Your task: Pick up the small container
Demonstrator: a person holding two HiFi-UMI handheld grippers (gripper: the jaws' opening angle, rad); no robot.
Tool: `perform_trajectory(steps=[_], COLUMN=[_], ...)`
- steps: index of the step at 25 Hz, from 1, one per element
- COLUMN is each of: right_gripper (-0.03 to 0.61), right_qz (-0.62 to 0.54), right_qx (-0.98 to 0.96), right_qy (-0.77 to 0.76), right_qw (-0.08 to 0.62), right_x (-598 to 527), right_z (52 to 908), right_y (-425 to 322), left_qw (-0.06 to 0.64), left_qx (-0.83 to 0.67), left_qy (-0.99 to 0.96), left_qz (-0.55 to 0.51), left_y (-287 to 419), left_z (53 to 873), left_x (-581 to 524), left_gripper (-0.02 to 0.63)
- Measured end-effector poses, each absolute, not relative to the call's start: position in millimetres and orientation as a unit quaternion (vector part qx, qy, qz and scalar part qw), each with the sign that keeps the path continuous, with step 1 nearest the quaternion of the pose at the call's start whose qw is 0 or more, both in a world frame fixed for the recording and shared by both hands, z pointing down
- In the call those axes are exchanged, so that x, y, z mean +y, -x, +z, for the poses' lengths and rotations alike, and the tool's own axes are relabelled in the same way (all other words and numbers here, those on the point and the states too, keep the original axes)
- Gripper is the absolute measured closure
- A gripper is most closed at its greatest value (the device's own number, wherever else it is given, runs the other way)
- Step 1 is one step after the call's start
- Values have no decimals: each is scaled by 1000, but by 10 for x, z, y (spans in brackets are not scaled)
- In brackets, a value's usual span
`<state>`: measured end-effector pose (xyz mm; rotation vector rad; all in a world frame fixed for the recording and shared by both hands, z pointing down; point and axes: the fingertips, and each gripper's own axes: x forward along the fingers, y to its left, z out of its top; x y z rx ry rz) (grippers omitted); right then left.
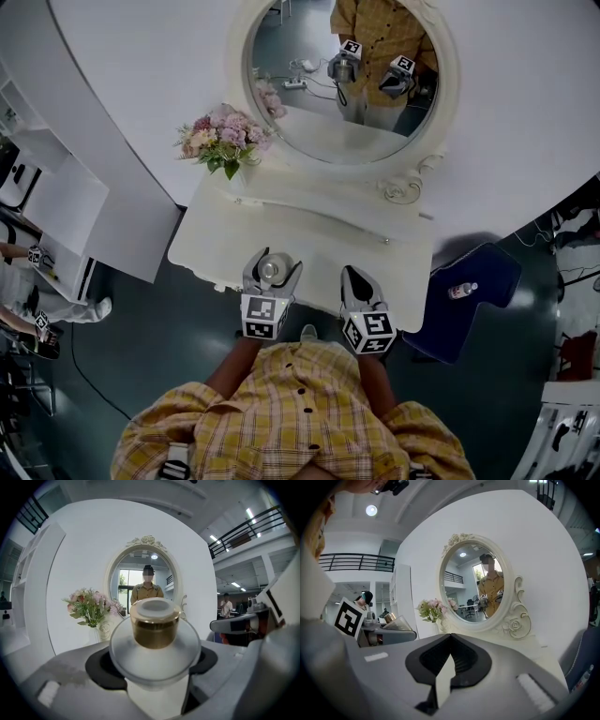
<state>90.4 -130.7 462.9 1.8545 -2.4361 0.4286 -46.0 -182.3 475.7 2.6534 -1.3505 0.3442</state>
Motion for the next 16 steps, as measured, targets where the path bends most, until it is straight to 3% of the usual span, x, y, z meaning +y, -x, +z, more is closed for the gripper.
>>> perform_trajectory(steps=[16], right_gripper=[578], right_qz=[135], right_qx=[-785], right_qy=[-604], right_qw=[23], right_x=[-1374], right_z=[4643], right_y=[-955], left_qw=[72], left_qx=[-446], left_qy=[-884], left_qz=[120], left_y=[421], left_z=[4825], left_x=[-1879], left_gripper=[272])
